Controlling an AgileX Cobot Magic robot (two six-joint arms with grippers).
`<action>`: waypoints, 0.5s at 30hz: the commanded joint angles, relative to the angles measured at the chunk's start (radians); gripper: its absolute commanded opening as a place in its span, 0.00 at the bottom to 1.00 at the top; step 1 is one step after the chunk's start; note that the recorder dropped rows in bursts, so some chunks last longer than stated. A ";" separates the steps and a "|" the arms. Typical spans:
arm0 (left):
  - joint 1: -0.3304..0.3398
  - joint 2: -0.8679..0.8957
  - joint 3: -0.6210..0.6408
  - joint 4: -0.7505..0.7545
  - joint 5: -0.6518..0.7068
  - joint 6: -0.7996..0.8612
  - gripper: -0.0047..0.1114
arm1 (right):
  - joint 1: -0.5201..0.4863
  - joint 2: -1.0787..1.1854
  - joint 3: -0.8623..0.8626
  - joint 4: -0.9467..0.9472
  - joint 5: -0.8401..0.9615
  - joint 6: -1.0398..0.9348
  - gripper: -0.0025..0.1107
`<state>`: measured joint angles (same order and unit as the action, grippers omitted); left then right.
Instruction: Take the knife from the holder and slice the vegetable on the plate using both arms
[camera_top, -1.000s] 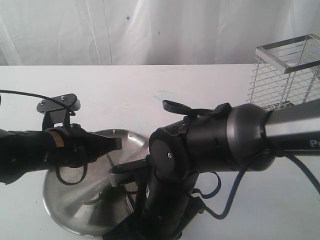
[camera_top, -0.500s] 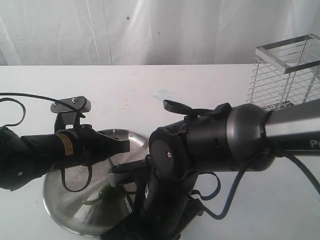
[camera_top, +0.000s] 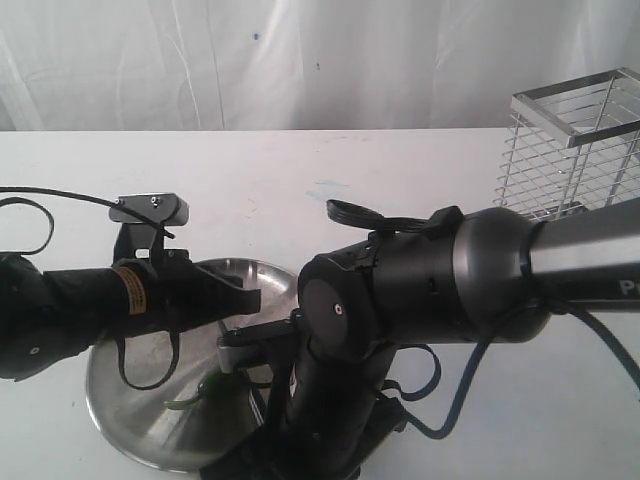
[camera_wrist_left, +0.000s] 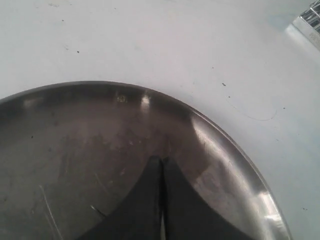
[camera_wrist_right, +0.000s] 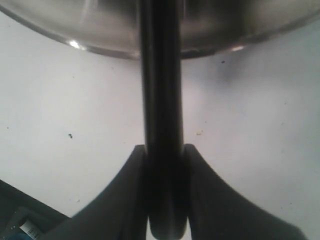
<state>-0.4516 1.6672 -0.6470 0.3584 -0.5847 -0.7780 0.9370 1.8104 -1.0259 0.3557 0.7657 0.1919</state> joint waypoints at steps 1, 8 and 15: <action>0.002 0.025 0.008 0.041 0.010 0.023 0.04 | 0.000 -0.003 0.004 0.003 -0.007 -0.008 0.02; 0.002 0.107 0.008 0.066 -0.025 0.032 0.04 | 0.000 -0.003 0.004 0.002 -0.005 -0.008 0.02; 0.002 0.124 0.008 0.074 -0.050 0.032 0.04 | 0.000 -0.003 0.004 -0.013 -0.010 -0.008 0.02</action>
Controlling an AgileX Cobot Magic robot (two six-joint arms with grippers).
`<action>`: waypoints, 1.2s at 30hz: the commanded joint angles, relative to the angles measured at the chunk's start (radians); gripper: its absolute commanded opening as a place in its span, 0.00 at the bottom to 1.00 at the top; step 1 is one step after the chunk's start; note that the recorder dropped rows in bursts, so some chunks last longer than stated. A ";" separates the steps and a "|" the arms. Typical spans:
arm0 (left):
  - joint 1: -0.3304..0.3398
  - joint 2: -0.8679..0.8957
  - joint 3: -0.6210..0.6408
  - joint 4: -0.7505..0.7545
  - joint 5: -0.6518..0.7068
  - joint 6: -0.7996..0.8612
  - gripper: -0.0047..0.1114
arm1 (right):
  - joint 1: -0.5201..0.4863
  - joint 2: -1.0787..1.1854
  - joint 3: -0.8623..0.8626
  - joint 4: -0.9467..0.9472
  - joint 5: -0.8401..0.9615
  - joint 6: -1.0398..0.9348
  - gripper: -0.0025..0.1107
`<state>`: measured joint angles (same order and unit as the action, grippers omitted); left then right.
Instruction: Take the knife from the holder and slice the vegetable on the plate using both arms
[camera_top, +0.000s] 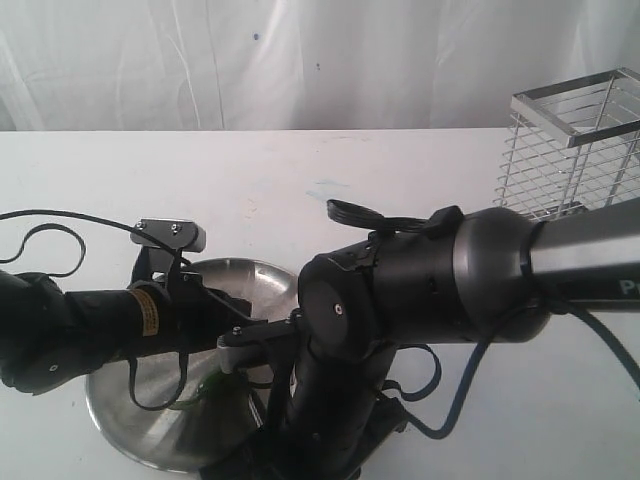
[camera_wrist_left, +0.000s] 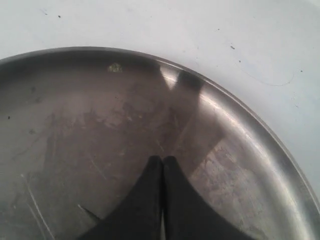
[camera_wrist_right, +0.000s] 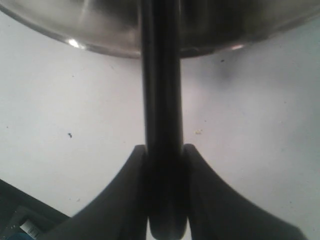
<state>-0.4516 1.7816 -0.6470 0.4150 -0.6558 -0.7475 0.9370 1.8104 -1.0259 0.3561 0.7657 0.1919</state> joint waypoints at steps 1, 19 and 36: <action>0.002 0.009 0.008 0.017 0.021 0.004 0.04 | 0.000 -0.003 0.004 -0.013 -0.012 -0.008 0.02; 0.002 0.122 0.008 0.049 0.127 0.064 0.04 | 0.000 -0.003 0.004 -0.013 -0.047 -0.007 0.02; 0.002 0.122 0.008 0.049 0.121 0.064 0.04 | 0.000 -0.003 0.004 -0.014 -0.047 -0.007 0.02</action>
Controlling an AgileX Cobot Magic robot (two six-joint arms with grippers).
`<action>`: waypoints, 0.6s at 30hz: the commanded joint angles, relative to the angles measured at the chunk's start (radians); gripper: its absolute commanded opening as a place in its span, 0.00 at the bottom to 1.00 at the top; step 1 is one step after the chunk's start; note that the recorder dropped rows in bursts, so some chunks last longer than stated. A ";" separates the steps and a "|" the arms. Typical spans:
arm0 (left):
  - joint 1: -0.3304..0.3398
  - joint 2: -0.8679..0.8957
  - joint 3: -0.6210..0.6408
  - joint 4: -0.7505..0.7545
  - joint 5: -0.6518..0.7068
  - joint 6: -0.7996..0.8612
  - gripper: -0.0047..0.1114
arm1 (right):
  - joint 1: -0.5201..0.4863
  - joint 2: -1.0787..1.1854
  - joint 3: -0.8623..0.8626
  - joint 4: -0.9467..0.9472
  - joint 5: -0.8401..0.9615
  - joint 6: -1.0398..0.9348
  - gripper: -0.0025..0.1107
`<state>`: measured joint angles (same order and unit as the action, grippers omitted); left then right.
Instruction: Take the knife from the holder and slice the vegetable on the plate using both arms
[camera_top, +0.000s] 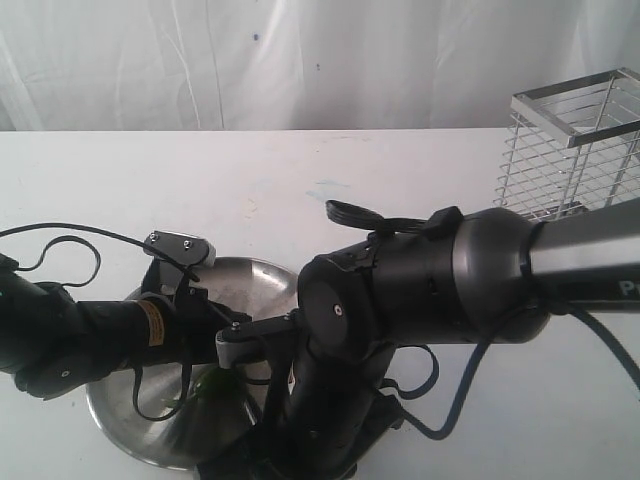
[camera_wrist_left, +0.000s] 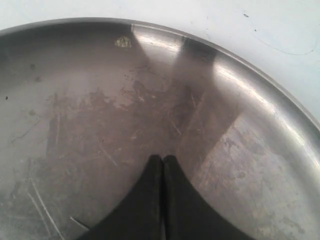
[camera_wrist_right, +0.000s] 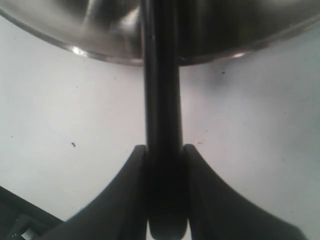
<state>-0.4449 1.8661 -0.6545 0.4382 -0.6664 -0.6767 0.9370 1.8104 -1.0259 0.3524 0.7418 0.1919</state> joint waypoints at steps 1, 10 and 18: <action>-0.004 0.038 0.016 0.026 0.132 -0.007 0.04 | 0.000 -0.003 0.004 -0.011 -0.023 -0.007 0.02; -0.004 0.038 0.016 0.026 0.127 -0.007 0.04 | 0.000 -0.003 0.004 -0.011 -0.023 -0.007 0.02; 0.025 -0.148 0.016 0.027 0.141 0.019 0.04 | 0.000 -0.003 0.004 -0.010 -0.019 -0.007 0.02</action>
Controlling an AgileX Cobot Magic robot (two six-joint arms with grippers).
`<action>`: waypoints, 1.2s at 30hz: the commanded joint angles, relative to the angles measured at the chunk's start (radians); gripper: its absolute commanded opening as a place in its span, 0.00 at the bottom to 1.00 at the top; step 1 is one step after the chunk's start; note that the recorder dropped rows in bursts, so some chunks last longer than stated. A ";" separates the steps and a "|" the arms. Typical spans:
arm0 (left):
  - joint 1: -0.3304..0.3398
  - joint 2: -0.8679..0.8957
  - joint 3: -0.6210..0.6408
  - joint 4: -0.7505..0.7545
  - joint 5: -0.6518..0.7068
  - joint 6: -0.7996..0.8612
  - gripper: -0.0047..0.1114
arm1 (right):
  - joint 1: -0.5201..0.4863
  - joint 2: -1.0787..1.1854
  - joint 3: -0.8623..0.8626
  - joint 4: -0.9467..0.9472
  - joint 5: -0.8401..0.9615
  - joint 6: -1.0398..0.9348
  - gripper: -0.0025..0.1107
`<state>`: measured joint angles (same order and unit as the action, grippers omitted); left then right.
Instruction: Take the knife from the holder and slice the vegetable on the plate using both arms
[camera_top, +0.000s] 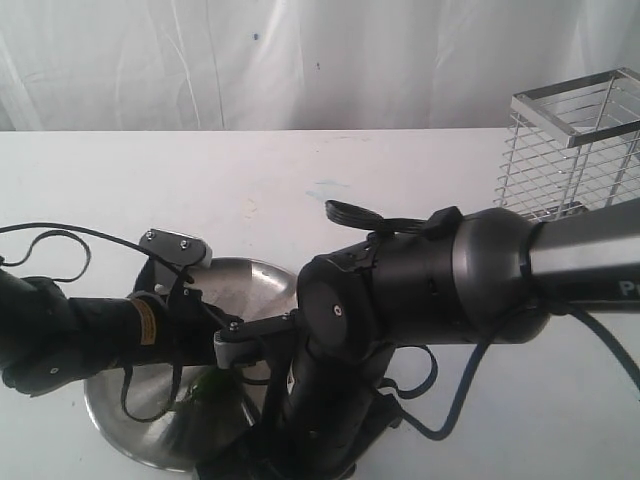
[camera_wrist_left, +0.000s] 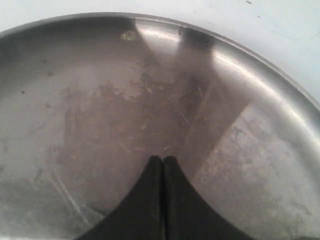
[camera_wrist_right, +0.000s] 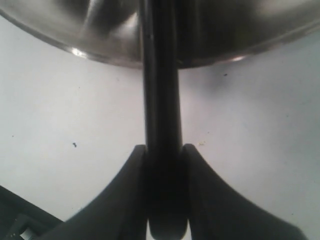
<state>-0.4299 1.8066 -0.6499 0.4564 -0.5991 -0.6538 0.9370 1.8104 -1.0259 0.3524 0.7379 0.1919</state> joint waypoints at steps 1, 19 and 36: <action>0.010 -0.121 0.011 0.015 0.109 -0.004 0.04 | 0.000 -0.003 0.004 -0.007 -0.014 -0.007 0.02; 0.010 -0.139 0.011 0.308 0.146 -0.263 0.04 | 0.000 -0.003 0.004 -0.005 -0.016 -0.007 0.02; 0.010 0.039 0.011 0.412 0.210 -0.321 0.04 | 0.000 -0.003 0.004 -0.015 -0.019 -0.007 0.02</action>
<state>-0.4197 1.7948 -0.6656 0.8263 -0.5272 -0.9513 0.9370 1.8104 -1.0259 0.3524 0.7297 0.1919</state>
